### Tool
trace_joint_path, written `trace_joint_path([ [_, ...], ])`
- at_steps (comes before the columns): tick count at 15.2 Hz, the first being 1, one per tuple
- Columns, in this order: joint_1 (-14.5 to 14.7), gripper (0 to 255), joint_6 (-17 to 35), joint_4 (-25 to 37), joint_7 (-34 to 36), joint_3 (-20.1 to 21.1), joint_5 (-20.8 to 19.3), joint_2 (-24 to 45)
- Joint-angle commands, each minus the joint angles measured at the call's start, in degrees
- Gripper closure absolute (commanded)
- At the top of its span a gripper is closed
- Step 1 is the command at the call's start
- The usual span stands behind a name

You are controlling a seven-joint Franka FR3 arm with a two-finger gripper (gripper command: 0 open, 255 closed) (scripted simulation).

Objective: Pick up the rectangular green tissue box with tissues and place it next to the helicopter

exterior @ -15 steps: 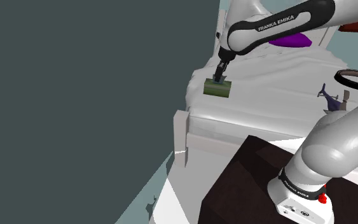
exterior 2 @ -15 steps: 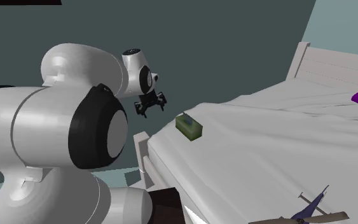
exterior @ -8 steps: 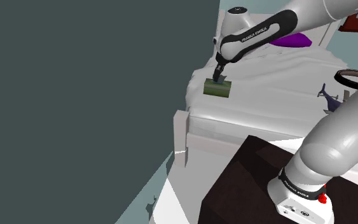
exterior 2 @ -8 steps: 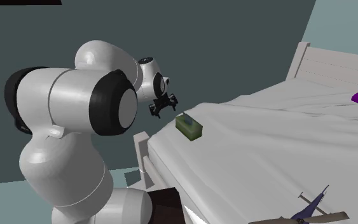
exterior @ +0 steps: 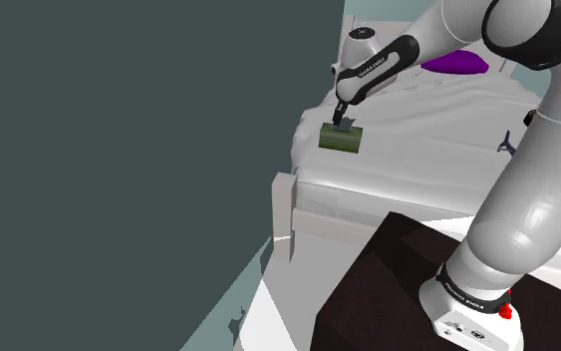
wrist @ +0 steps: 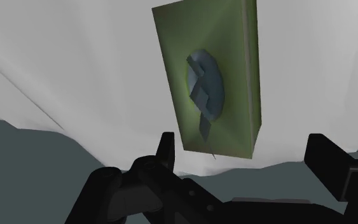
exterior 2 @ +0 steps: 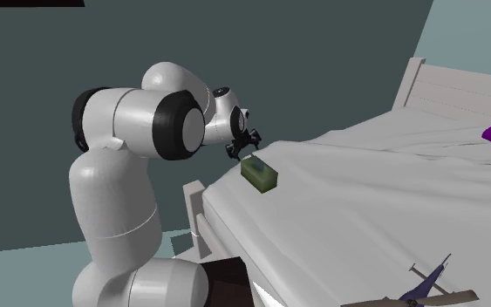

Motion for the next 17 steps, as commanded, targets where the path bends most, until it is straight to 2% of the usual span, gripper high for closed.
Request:
trace_joint_path([
  [1,-0.7,0,1.5,3.0,-0.9,-0.4,0.0,3.6],
  [9,-2.0,0,5.7,5.2,-1.9,-0.4,1.4,9.8],
  [17,-2.0,0,5.7,5.2,-1.9,-0.4,1.4,9.8],
])
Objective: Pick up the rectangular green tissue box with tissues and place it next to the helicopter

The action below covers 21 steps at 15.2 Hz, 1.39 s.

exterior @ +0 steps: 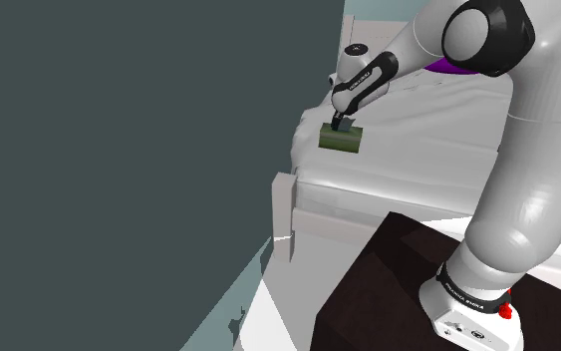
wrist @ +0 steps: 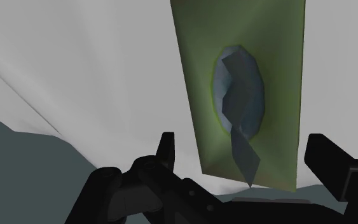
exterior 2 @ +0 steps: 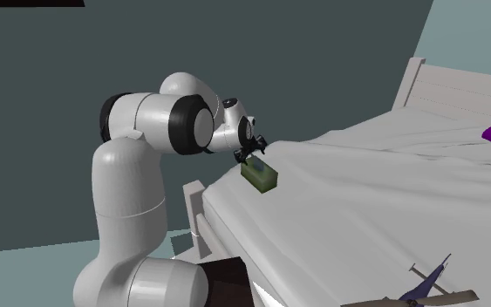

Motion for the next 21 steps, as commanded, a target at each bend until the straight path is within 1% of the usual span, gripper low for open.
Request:
trace_joint_path([
  [1,0.0,255,0.0,0.0,0.0,0.0,0.0,0.0],
  [10,0.0,255,0.0,0.0,0.0,0.0,0.0,0.0],
  [21,0.1,255,-7.4,2.9,-2.0,0.4,0.9,-4.6],
])
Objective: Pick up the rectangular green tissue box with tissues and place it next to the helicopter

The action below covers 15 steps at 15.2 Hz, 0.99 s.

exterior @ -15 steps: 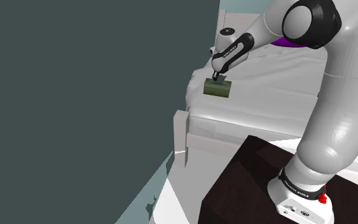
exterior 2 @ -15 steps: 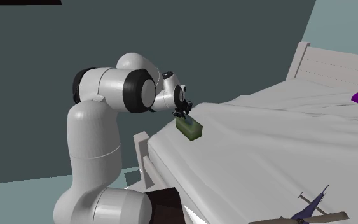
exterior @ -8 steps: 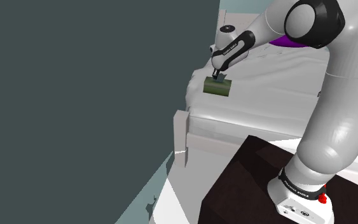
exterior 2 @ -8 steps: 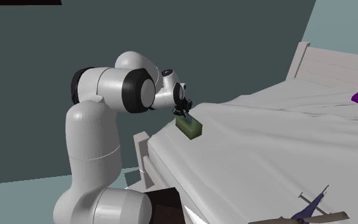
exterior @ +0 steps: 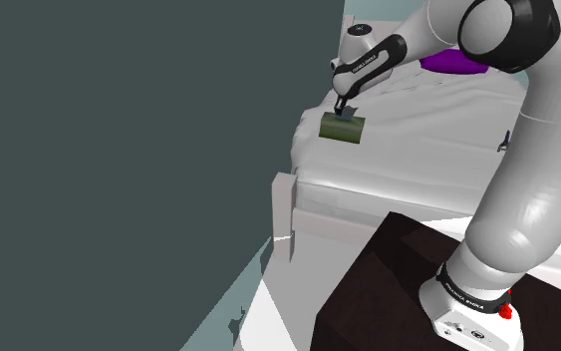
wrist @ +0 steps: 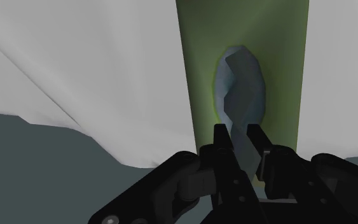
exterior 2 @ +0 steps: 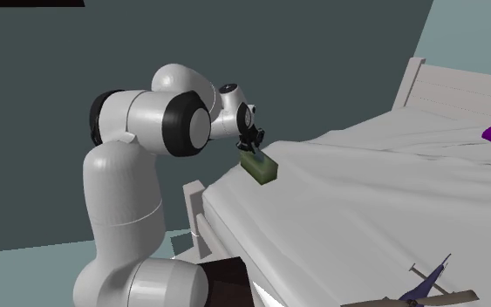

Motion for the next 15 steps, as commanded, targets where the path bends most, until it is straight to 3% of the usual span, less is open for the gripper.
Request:
trace_joint_path([
  [1,0.0,255,-1.4,0.8,-0.4,0.1,0.2,-0.7],
  [15,0.2,255,-11.2,6.9,-2.9,0.5,1.4,-4.6],
])
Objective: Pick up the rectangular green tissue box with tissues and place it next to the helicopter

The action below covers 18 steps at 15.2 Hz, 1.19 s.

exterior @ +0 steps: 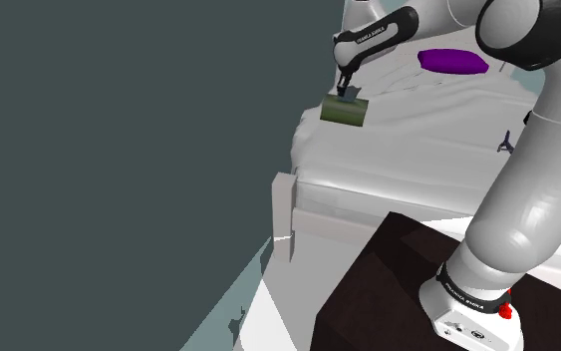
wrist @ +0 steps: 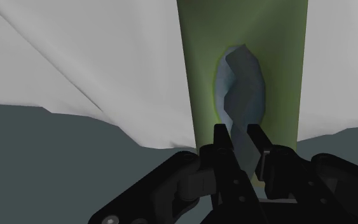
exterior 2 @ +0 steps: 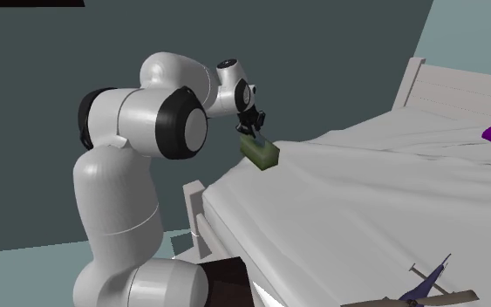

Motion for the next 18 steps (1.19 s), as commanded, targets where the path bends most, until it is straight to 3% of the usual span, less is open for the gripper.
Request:
trace_joint_path([
  [1,0.0,255,-1.4,0.8,-0.3,0.0,0.1,-0.7],
  [16,0.2,255,-12.1,10.3,-2.8,0.3,1.5,-2.1],
  [18,-0.4,255,-10.9,5.6,-3.8,-0.3,0.9,-5.9],
])
